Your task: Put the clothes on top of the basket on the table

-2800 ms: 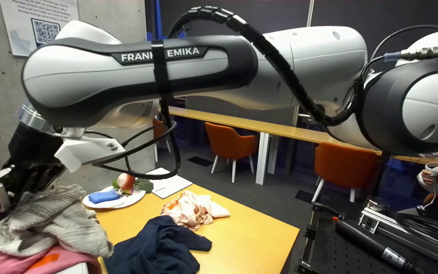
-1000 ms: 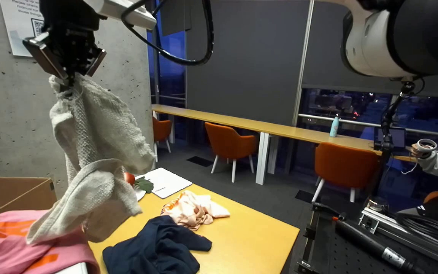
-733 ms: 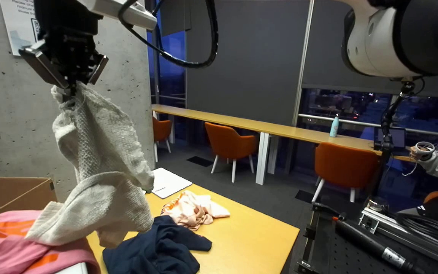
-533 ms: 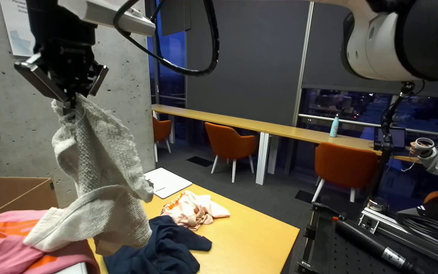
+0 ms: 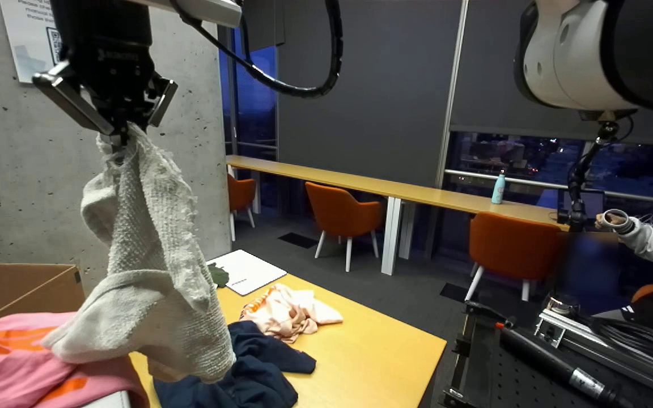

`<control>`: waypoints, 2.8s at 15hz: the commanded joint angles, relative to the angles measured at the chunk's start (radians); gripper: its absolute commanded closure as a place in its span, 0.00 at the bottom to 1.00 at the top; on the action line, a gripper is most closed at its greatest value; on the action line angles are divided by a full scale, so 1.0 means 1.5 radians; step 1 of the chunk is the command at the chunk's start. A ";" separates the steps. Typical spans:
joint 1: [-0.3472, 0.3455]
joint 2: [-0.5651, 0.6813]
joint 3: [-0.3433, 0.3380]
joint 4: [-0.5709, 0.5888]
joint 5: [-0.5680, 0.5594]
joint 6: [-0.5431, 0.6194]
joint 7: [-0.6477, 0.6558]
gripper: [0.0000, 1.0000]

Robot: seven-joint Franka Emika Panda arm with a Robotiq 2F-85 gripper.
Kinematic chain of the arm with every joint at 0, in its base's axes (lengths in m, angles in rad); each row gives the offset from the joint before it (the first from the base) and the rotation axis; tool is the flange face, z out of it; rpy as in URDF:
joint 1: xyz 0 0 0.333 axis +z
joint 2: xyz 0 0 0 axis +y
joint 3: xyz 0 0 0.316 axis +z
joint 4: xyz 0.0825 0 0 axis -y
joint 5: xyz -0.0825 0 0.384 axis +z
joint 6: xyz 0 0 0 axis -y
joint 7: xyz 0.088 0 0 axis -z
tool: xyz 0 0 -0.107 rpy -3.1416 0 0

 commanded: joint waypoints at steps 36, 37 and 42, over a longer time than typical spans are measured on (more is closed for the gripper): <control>-0.054 0.283 -0.017 -0.313 0.036 0.338 0.202 0.18; -0.050 0.259 -0.024 -0.347 0.027 0.359 0.204 0.12; -0.035 0.145 -0.067 -0.497 -0.019 0.475 0.236 0.00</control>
